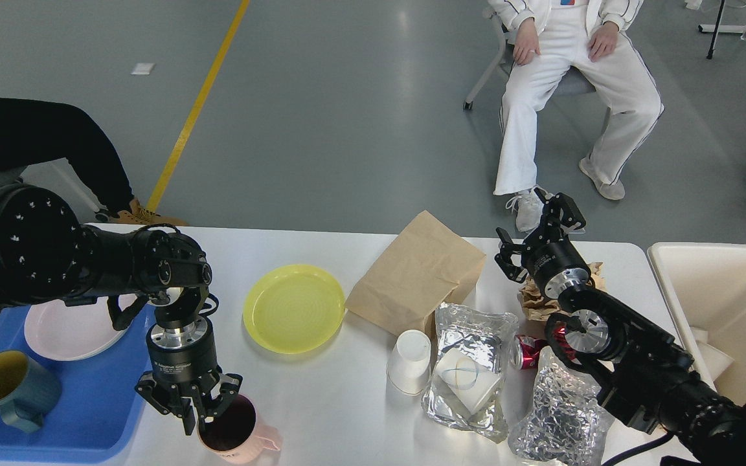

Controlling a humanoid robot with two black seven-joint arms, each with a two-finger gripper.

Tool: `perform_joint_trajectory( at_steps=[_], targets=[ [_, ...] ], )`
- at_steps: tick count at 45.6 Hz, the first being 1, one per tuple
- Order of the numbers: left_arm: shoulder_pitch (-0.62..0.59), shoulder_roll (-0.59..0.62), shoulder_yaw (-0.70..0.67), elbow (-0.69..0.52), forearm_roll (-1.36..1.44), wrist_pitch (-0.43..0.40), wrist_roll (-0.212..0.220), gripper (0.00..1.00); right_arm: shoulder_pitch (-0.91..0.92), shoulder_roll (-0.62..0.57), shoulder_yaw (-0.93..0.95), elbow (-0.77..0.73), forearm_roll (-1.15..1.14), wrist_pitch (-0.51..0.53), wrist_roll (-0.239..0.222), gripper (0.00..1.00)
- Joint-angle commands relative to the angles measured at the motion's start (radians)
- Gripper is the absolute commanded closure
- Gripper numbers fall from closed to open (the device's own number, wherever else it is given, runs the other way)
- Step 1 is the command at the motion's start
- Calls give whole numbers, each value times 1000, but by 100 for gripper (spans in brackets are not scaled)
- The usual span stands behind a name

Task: Tidy desktop
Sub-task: 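Grasp the pink mug with the left gripper, then move the pink mug into the tray beside the green mug and release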

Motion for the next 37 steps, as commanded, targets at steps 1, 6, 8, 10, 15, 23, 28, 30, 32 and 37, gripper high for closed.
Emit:
perform_joint_trajectory(
  at_steps=[1,6,8,10,15,23,28,30,32,37],
  targets=[
    [-4,1,-3,-2,-3,0,-2,89,0,0,0,0,1,0,0,0],
    [-16,1,-3,-8,-6,0,-7,97,0,0,0,0,-1,0,0,0],
    [-19,4,-3,-8,-7,0,-7,99,0,0,0,0,1,0,0,0],
    [-28,7,-3,-8,-9,0,-8,100,0,0,0,0,1,0,0,0],
    [-58,13,-8,-12,-10,0,-8,100,0,0,0,0,-1,0,0,0],
    [-108,19,-3,-17,-10,0,-11,100,0,0,0,0,1,0,0,0],
    [-185,71,2,-44,-10,0,-11,100,0,0,0,0,-1,0,0,0],
    [-223,103,3,-55,-10,0,-11,100,0,0,0,0,1,0,0,0],
    [-258,135,5,-61,-9,0,-11,100,0,0,0,0,1,0,0,0],
    [-309,235,9,-60,-9,0,-7,100,0,0,0,0,-1,0,0,0]
  ],
)
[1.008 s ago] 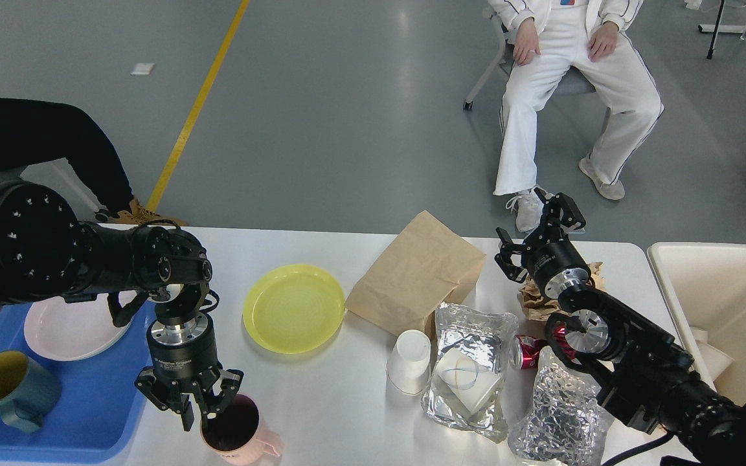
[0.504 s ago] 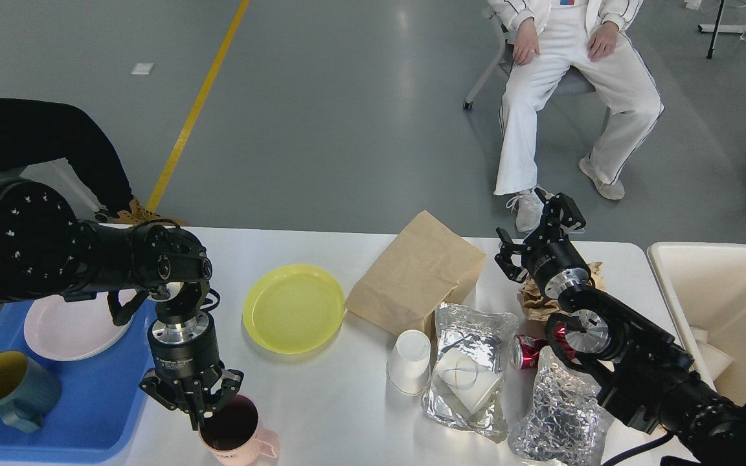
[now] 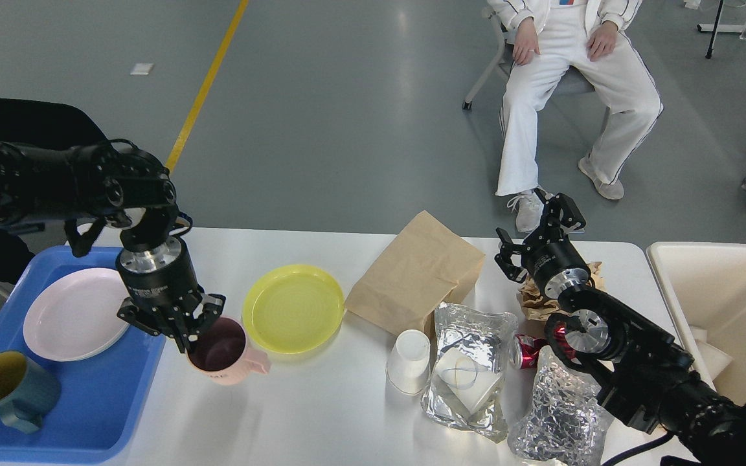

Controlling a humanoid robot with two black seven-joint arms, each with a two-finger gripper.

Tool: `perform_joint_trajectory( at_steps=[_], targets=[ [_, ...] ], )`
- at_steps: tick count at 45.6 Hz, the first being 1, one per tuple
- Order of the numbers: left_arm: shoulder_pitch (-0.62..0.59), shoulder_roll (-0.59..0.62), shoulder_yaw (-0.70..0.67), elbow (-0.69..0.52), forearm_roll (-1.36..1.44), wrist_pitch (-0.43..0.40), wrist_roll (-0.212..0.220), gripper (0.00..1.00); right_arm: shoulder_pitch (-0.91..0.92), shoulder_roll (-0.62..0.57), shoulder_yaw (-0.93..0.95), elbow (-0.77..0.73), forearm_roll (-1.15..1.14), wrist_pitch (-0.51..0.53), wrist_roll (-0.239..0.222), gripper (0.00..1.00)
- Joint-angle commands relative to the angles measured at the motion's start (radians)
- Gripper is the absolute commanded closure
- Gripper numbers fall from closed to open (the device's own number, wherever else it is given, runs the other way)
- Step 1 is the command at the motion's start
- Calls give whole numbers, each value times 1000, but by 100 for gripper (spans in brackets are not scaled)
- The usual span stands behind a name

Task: Tidy desktop
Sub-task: 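Move the pink mug into the tray beside the green mug and release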

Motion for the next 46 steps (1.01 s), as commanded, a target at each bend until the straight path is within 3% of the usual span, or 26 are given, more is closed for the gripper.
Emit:
perform_joint_trajectory(
  at_steps=[1,16,27,46],
  targets=[
    [-52,113,7,1,2,0,6,100,0,0,0,0,-1,0,0,0],
    [60,351,11,127,2,0,5,100,0,0,0,0,0,0,0,0],
    [164,406,2,172,0,0,3,100,0,0,0,0,0,0,0,0],
    [240,454,4,173,0,0,0,100,0,0,0,0,-1,0,0,0]
  ],
)
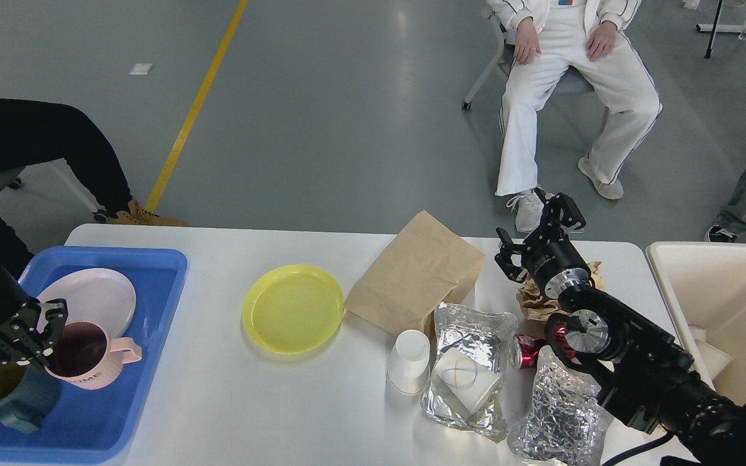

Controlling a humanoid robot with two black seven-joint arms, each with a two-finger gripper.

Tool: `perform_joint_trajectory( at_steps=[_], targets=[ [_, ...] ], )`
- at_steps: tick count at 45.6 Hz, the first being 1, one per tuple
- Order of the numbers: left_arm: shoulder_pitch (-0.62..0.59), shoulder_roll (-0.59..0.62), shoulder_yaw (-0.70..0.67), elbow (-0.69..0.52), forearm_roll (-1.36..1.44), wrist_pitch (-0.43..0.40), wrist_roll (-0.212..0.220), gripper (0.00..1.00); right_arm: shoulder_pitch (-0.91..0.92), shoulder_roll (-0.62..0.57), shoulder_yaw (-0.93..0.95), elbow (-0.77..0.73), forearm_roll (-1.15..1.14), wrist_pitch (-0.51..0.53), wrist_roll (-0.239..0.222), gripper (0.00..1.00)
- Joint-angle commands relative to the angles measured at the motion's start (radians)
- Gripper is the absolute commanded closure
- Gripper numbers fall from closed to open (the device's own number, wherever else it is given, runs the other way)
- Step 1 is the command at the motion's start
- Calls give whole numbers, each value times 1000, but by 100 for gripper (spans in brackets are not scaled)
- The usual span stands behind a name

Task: Tidy desktop
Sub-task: 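Move the pink mug into the tray beside the green mug and release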

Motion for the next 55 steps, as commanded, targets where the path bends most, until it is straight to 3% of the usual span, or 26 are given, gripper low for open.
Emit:
perform_joint_trajectory(
  at_steps=[1,15,29,55],
  targets=[
    [28,28,-5,2,0,0,0,100,0,0,0,0,1,0,0,0],
    [124,43,-9,64,0,0,2,99,0,0,0,0,1,0,0,0],
    [132,34,-19,77,0,0,2,98,0,0,0,0,-1,0,0,0],
    [144,30,-51,77,11,0,12,85,0,0,0,0,-1,0,0,0]
  ],
)
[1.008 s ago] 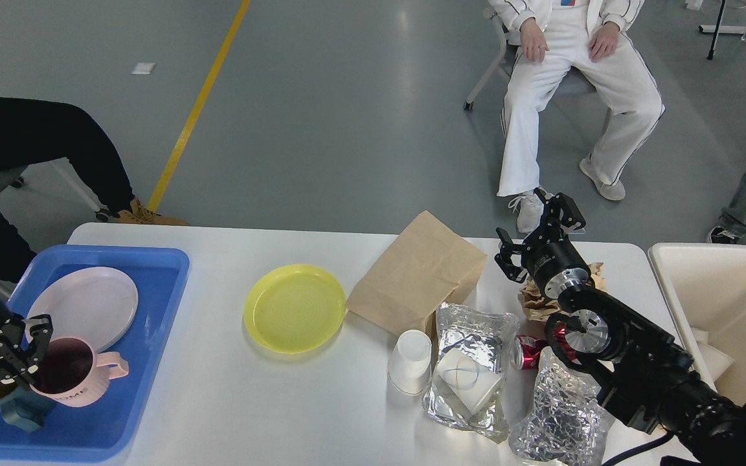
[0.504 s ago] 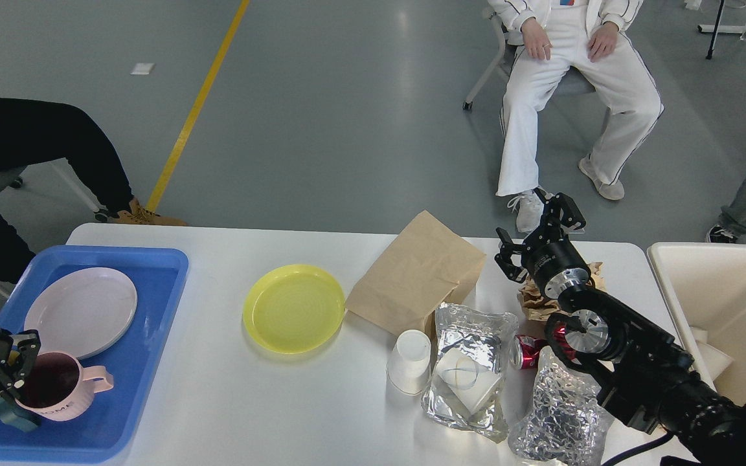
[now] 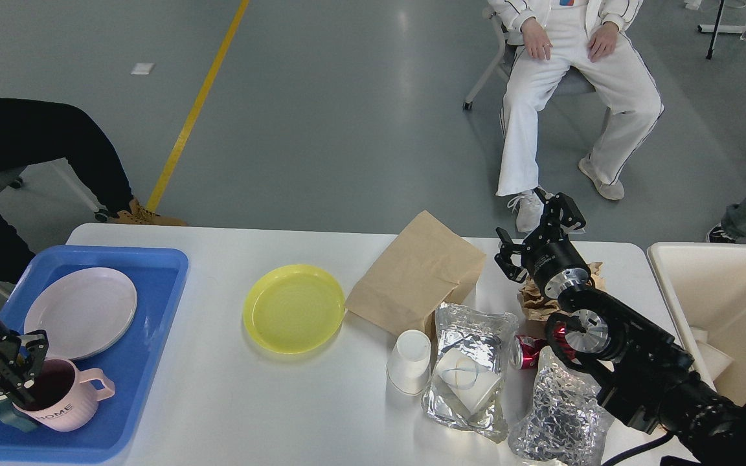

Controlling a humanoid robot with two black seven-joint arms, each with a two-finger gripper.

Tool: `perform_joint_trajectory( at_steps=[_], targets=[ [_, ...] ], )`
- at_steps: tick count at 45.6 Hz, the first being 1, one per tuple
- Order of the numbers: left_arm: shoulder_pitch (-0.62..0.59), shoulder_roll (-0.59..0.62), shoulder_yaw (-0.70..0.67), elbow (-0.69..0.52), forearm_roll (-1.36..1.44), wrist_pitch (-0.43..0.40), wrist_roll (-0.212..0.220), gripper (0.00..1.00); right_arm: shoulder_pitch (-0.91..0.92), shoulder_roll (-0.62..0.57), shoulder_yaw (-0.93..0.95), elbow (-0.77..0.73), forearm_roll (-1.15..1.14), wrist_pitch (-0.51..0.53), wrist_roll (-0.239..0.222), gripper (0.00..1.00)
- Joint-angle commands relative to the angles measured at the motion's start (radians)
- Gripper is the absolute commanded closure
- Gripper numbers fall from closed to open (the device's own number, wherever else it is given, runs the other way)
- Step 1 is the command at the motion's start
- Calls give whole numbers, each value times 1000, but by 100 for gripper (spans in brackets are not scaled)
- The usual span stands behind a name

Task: Tidy desktop
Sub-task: 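Move the pink mug into the tray beside the green mug and release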

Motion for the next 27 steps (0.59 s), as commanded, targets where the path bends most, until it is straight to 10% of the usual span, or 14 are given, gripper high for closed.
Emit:
perform_joint_trajectory(
  at_steps=[1,6,14,27],
  targets=[
    [0,-1,-1,0,1,0,0,84,0,0,0,1,0,0,0,0],
    [-1,-1,-2,0,1,0,-3,69,0,0,0,1,0,0,0,0],
    [-17,5,-1,0,1,0,-12,13,0,0,0,1,0,0,0,0],
    [-176,38,59,2,4,0,-3,8,0,0,0,1,0,0,0,0]
  ],
)
